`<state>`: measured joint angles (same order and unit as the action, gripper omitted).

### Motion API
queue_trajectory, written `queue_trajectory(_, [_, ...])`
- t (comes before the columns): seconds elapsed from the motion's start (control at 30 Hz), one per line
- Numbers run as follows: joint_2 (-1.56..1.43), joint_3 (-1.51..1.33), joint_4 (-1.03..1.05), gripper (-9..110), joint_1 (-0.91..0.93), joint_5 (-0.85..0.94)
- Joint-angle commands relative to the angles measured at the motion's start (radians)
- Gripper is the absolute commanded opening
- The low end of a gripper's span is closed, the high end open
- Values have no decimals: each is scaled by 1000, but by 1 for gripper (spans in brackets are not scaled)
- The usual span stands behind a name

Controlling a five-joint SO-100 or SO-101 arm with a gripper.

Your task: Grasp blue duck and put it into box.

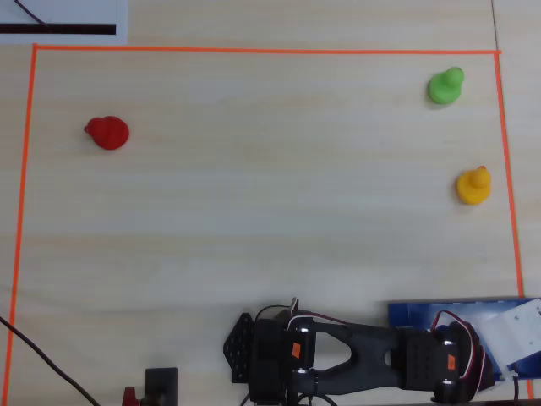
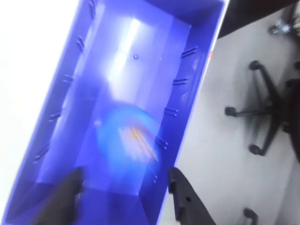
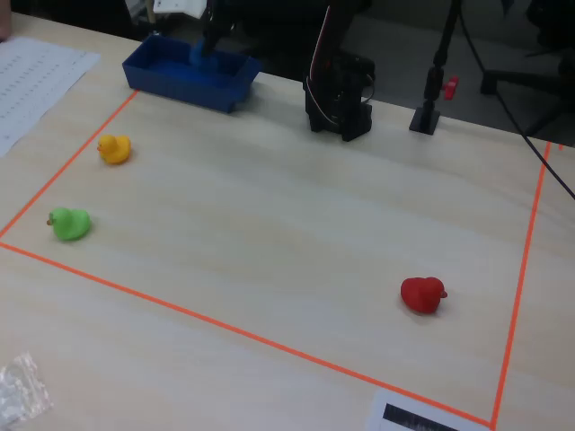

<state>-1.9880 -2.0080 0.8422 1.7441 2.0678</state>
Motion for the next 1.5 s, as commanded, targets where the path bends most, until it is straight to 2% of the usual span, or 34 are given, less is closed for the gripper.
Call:
queue_trajectory(0.0, [-35,18,9,32,-14,0])
queue_trajectory(0.13, [-101,28,80,28,-97,-71])
queue_trajectory(0.23, [-204,28,95,2,-347,-304])
queue_trajectory(0.27, [-239,25,91,0,-466,-394])
queue_trajectory(0.33, [-324,-38,75,0,-723,-474])
queue_trajectory(0.47, [-572,-414,-132,0,-1215,-502])
queue_trajectory(0.53, [-710,-629,-183,0,-1373,-463])
queue_trajectory(0.67, [-937,-881,-35,0,-1577,-413])
queue_trajectory(0.77, [-1055,-980,66,0,-1657,-425])
queue_trajectory(0.9, [-1189,-1089,216,0,-1672,-417])
queue_trajectory(1.13, [-1289,-1103,482,0,-1683,-445])
queue_trajectory(1.2, [-1308,-1103,492,0,-1687,-500])
queue_trajectory(1.47, [-1322,-1103,500,2,-1672,-503])
